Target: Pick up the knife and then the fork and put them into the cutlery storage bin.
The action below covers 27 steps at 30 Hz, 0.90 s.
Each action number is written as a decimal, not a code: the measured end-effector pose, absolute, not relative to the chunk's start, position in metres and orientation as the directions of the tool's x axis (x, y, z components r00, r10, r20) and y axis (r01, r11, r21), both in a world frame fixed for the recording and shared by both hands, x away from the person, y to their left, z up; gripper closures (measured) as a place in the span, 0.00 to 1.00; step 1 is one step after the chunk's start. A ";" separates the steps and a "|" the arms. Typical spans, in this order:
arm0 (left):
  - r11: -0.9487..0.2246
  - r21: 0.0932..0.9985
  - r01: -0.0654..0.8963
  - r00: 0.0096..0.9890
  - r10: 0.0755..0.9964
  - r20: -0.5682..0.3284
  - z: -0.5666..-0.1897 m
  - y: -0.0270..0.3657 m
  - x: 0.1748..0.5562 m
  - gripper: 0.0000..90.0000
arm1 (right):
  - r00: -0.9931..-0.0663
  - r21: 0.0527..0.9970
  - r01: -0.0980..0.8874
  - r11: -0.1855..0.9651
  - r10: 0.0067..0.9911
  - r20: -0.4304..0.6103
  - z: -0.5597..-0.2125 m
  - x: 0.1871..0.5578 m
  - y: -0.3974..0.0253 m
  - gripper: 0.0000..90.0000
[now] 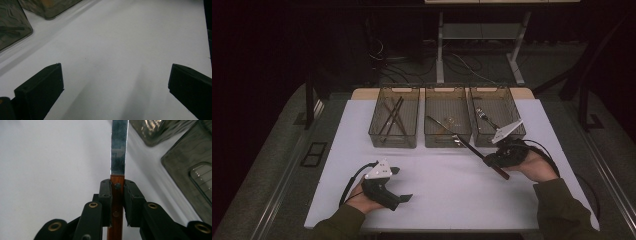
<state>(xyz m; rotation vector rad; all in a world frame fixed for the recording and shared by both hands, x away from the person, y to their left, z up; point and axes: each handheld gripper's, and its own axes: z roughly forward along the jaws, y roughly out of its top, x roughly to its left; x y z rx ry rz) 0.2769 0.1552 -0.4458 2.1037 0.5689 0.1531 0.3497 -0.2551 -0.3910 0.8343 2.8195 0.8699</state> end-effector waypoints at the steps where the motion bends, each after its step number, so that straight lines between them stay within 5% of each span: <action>1: -0.470 0.816 0.338 0.885 0.452 -0.106 -0.446 0.155 0.277 0.00 | -0.849 0.555 0.477 0.681 0.522 0.089 -0.390 0.349 -0.257 0.86; 27: -0.461 0.818 0.342 0.882 0.457 -0.112 -0.445 0.156 0.277 0.00 | -0.723 0.795 0.486 0.363 0.677 0.133 -0.362 0.357 -0.309 0.86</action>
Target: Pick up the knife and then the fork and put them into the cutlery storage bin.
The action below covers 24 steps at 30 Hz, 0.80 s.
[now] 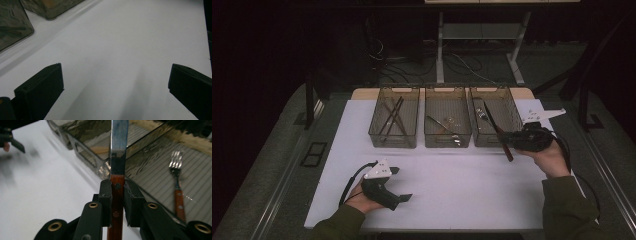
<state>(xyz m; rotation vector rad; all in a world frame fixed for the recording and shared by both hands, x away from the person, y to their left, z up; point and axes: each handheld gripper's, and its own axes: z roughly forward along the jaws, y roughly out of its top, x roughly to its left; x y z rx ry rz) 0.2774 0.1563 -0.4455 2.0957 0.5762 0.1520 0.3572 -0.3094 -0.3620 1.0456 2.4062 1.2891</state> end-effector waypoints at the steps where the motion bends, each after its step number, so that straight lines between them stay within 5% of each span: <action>1: -0.462 0.818 0.343 0.882 0.457 -0.112 -0.445 0.156 0.277 0.00 | -0.719 0.799 0.485 0.356 0.682 0.132 -0.361 0.358 -0.311 0.86; 24: -0.460 0.821 0.339 0.885 0.453 -0.111 -0.445 0.156 0.277 0.00 | -0.568 0.833 0.489 0.257 0.819 0.080 -0.335 0.416 -0.330 0.86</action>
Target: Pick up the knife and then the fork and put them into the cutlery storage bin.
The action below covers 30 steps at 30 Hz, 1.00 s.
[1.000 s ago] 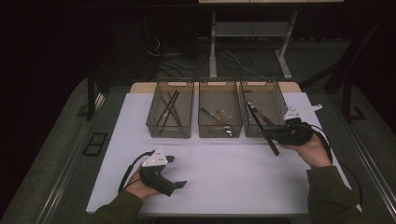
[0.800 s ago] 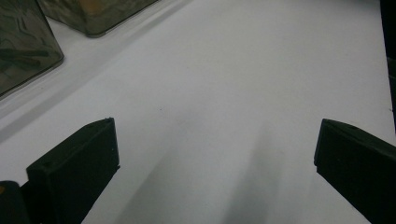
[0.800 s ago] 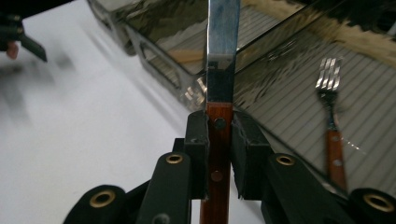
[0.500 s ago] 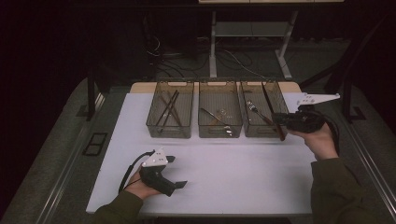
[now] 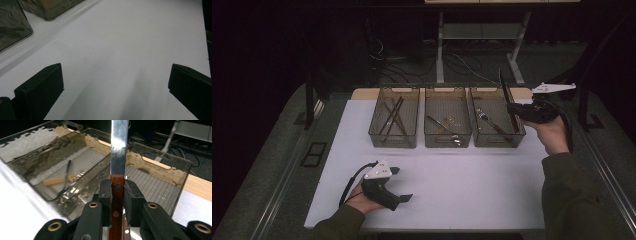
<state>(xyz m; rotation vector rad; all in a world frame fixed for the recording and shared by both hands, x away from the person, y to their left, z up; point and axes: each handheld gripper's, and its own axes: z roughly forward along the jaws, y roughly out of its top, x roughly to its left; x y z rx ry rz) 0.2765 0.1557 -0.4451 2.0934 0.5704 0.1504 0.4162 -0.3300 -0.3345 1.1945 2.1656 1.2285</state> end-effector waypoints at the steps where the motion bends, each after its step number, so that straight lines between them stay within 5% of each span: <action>1: -0.459 0.821 0.340 0.884 0.453 -0.113 -0.445 0.156 0.276 0.00 | -0.561 0.830 0.495 0.255 0.824 0.082 -0.337 0.419 -0.330 0.86; 26: -0.454 0.823 0.340 0.884 0.452 -0.116 -0.445 0.154 0.276 0.00 | -0.505 0.655 0.657 0.373 0.863 0.014 -0.382 0.448 -0.324 0.86; 30: -0.454 0.824 0.340 0.885 0.452 -0.116 -0.445 0.154 0.276 0.00 | -0.501 0.640 0.665 0.386 0.866 -0.002 -0.387 0.449 -0.322 0.76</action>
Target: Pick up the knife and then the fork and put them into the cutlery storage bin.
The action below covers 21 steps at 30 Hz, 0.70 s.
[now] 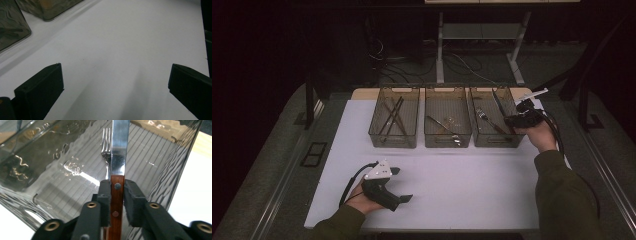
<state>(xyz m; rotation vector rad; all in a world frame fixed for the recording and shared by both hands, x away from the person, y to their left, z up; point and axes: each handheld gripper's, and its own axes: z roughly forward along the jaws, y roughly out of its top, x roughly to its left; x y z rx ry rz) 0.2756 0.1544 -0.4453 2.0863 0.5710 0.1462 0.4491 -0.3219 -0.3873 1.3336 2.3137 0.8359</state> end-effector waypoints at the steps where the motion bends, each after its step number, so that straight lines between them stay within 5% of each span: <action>1: -0.454 0.824 0.340 0.885 0.451 -0.117 -0.445 0.154 0.276 0.00 | -0.498 0.641 0.665 0.383 0.867 -0.002 -0.388 0.449 -0.322 0.73; 21: -0.431 0.830 0.353 0.872 0.473 -0.124 -0.445 0.158 0.279 0.00 | -0.502 0.746 0.613 0.261 0.857 0.113 -0.379 0.427 -0.323 0.32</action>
